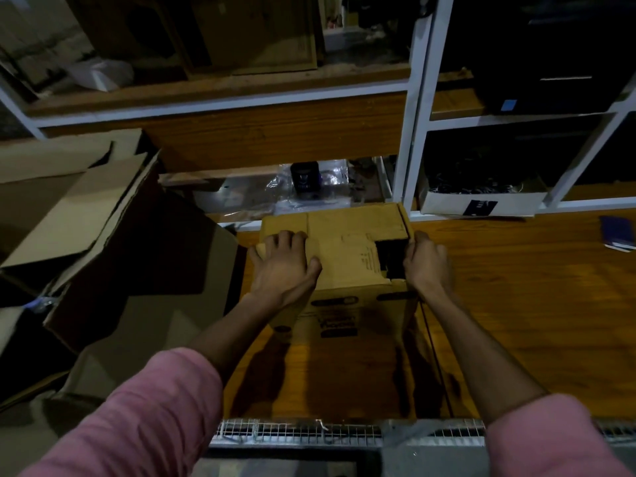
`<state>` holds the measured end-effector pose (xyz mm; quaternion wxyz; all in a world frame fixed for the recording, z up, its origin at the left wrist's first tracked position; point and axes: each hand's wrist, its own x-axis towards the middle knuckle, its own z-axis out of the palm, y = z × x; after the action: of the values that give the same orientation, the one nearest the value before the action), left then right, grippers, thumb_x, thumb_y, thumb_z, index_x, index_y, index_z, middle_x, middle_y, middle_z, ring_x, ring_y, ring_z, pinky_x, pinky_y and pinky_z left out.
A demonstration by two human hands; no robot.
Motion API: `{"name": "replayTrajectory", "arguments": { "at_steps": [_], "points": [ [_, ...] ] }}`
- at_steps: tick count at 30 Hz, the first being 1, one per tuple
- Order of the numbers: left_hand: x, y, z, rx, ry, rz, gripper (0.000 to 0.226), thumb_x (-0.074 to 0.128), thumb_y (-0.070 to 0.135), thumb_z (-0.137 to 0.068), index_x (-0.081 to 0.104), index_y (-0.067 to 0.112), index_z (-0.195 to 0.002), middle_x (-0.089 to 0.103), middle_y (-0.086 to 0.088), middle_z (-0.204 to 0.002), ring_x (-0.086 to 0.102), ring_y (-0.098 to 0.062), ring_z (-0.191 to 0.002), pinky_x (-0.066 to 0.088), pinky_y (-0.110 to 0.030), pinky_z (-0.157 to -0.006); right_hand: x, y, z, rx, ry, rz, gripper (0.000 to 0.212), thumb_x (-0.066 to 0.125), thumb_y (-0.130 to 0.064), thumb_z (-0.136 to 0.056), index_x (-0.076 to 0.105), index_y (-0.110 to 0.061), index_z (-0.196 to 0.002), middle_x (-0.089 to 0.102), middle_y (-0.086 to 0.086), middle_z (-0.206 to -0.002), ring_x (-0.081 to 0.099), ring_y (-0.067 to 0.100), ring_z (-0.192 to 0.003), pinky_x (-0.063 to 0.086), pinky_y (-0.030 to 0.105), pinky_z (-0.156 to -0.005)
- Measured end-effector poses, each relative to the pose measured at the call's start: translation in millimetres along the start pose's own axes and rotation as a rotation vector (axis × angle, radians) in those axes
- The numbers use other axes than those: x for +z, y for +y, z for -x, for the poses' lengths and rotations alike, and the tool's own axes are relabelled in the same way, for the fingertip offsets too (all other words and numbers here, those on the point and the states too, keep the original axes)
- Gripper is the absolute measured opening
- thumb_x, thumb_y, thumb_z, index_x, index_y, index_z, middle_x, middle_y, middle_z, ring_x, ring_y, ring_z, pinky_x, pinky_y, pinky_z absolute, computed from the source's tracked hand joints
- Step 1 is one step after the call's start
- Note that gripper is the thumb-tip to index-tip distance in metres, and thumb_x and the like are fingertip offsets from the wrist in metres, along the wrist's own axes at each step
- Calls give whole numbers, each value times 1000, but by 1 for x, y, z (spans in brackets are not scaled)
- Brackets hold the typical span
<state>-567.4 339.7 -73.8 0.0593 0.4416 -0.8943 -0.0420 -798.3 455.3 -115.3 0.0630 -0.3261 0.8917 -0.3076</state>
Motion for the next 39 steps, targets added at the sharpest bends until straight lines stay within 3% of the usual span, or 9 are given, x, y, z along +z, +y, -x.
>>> {"name": "replayTrajectory", "arguments": {
  "at_steps": [3, 6, 9, 12, 17, 22, 29, 33, 39],
  "points": [
    [-30, 9, 6, 16, 136, -64, 56, 20, 55, -93, 56, 18, -113, 60, -6, -118, 52, -27, -114, 35, -60, -101, -8, -4, 3, -58, -17, 41, 16, 44, -22, -104, 59, -14, -101, 63, 10, -85, 52, 27, -71, 38, 35, -57],
    [-63, 14, 18, 216, 288, 16, 43, 27, 47, -102, 52, 19, -83, 59, -2, -82, 54, -20, -75, 47, -44, -78, -29, -18, 14, -142, 102, -121, 22, 51, -18, -103, 67, -11, -116, 70, 12, -106, 64, 27, -91, 56, 44, -75],
    [-78, 17, 31, 349, 71, 142, 37, 39, 35, -106, 52, 19, -75, 54, -1, -74, 52, -19, -67, 37, -33, -58, -57, -41, 25, -188, 52, -424, 23, 50, -27, -104, 70, -15, -109, 71, 2, -102, 66, 16, -92, 54, 34, -79],
    [-62, 16, 49, 340, -211, 194, 25, 44, 32, -104, 59, 16, -91, 59, -4, -89, 57, -21, -81, 51, -39, -73, -73, -63, 38, -116, -371, -595, 20, 51, -36, -103, 67, -25, -106, 73, -2, -107, 71, 11, -95, 57, 35, -86],
    [-17, 0, 85, 354, -143, -62, 34, 43, 33, -103, 44, 22, -135, 48, -6, -141, 40, -27, -130, 39, -47, -103, -42, -80, 73, -341, -710, 45, 36, 60, -44, -96, 64, -24, -125, 66, -3, -123, 61, 15, -113, 50, 40, -98],
    [-14, 7, 95, 398, -51, -80, 43, 52, 16, -98, 46, 14, -140, 39, -11, -154, 35, -31, -138, 34, -47, -112, -9, -80, 97, -432, -543, 454, 51, 58, -45, -97, 46, -29, -143, 60, -1, -133, 51, 24, -128, 30, 47, -104],
    [-16, 42, 86, 300, -219, 535, 62, 44, 34, -103, 27, 6, -155, 34, -14, -159, 33, -25, -146, 28, -38, -120, 12, -69, 125, -376, -341, 441, 10, 46, -24, -102, 56, -29, -102, 62, -4, -108, 57, 22, -107, 33, 39, -99],
    [-4, 37, 79, 124, -277, 360, 68, 29, 63, -100, 41, 10, -143, 43, -12, -150, 42, -31, -136, 26, -60, -113, 2, -61, 132, -437, -340, 328, 17, 48, -18, -101, 58, -30, -106, 63, -5, -107, 57, 23, -102, 34, 40, -93],
    [-3, -22, 64, 48, 41, -93, 68, 43, 53, -97, 35, 10, -149, 22, -15, -163, -1, -41, -153, -10, -67, -115, -3, -62, 128, -461, -375, 328, 22, 56, -20, -93, 62, -35, -107, 68, -8, -96, 62, 19, -98, 34, 41, -86]
  ]
}}
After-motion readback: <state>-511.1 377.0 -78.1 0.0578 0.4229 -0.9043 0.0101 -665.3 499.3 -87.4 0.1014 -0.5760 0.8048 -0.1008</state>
